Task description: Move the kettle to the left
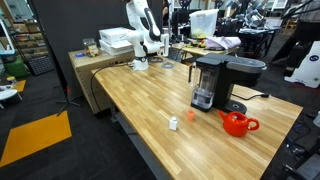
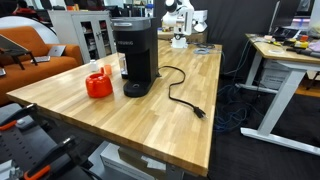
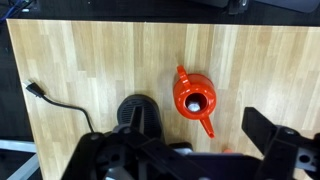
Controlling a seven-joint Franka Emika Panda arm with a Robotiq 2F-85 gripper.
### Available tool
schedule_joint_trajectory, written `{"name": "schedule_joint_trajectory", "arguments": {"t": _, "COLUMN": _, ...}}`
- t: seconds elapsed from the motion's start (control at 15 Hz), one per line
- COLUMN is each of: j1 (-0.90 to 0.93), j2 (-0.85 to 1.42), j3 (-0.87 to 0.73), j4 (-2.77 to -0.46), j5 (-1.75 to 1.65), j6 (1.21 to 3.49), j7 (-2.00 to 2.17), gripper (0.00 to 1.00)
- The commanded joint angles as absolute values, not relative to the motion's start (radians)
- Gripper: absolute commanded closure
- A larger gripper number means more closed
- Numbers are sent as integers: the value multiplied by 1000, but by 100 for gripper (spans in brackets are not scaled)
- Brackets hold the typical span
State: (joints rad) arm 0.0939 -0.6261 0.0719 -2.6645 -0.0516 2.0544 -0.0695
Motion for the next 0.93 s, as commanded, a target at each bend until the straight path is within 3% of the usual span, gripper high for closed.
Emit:
{"name": "schedule_joint_trajectory", "arguments": {"t": 0.0, "j1": 97, "j2": -626, "j3": 69, "j4": -2663, "j5": -53, "j6": 2052, "j7": -68, "gripper": 0}}
{"name": "schedule_joint_trajectory", "arguments": {"t": 0.87, "j1": 148, "j2": -607, "j3": 57, "j4": -2702, "j5": -56, "j6": 2066, "j7": -220, "gripper": 0}}
